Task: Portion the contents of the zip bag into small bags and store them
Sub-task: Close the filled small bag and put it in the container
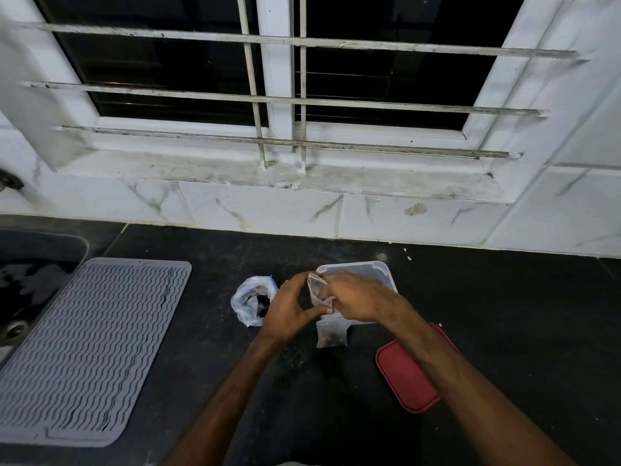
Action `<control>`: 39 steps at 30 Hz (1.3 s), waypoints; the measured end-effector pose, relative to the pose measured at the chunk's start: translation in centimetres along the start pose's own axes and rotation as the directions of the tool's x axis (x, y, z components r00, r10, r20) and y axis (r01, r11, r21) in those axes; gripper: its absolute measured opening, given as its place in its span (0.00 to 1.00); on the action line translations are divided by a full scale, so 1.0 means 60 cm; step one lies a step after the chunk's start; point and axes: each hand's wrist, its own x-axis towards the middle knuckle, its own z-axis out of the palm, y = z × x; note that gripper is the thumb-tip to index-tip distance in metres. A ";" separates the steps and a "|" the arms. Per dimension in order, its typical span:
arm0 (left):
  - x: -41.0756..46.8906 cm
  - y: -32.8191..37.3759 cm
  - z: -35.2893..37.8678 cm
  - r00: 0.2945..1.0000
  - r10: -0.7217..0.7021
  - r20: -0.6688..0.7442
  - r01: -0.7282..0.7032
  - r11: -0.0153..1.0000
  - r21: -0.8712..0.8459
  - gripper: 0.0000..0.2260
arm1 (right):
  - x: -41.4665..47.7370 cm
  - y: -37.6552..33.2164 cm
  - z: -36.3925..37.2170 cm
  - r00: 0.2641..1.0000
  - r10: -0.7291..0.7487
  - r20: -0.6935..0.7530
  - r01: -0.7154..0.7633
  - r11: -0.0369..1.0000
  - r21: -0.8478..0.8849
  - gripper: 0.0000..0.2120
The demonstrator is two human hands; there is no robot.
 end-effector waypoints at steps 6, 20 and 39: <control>-0.014 -0.018 0.009 0.996 -0.076 0.041 0.074 0.996 0.044 0.42 | 0.008 -0.014 -0.002 0.994 -0.059 -0.089 0.055 0.998 -0.039 0.10; -0.019 0.007 0.014 0.973 -0.046 -0.225 0.089 0.979 0.181 0.09 | 0.003 -0.052 -0.007 0.995 -0.026 -0.097 0.016 0.995 -0.099 0.13; -0.022 0.023 0.012 0.957 0.052 -0.284 0.005 0.980 0.197 0.23 | -0.004 -0.059 0.012 0.980 0.167 -0.106 -0.132 0.952 0.278 0.28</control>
